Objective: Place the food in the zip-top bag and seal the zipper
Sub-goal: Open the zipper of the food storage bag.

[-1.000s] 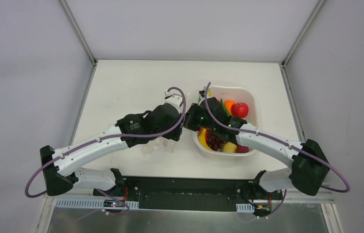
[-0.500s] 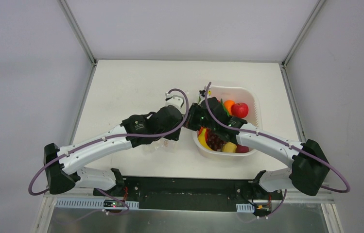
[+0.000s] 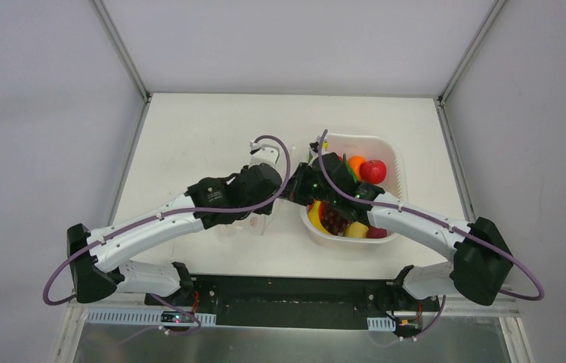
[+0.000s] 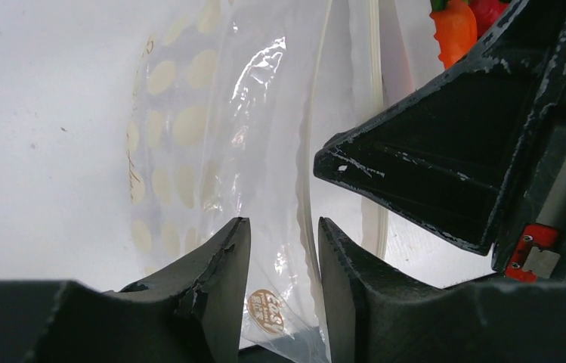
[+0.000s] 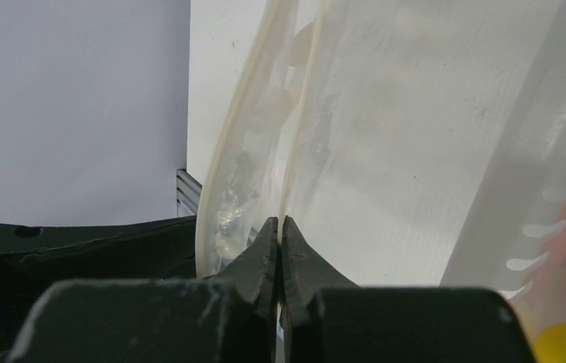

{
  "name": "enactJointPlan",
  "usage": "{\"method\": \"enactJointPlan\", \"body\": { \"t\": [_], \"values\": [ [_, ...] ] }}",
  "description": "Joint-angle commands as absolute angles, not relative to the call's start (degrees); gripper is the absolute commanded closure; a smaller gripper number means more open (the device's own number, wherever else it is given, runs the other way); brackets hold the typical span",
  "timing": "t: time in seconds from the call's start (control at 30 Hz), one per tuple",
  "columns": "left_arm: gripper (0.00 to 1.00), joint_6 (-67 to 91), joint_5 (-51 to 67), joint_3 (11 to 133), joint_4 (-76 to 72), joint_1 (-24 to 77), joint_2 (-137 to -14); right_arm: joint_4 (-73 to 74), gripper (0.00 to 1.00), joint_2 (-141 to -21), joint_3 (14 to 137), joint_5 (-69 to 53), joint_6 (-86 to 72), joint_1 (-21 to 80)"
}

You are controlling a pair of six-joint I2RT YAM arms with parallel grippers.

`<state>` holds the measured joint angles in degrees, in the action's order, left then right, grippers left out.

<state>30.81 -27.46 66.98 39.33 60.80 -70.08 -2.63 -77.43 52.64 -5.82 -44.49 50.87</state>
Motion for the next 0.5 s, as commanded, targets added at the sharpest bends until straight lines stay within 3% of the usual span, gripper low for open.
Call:
{"method": "enactJointPlan", "body": {
  "t": [0.0, 0.47],
  "values": [
    [0.62, 31.0, -30.4, 70.4, 40.9, 61.2, -70.1, -2.2, 1.00, -75.8, 53.3, -7.5, -42.6, 50.7],
    [0.75, 29.8, -34.9, 75.2, 45.3, 61.3, -76.8, -0.5, 1.00, -74.8, 53.9, -7.3, -42.1, 50.8]
  ]
}}
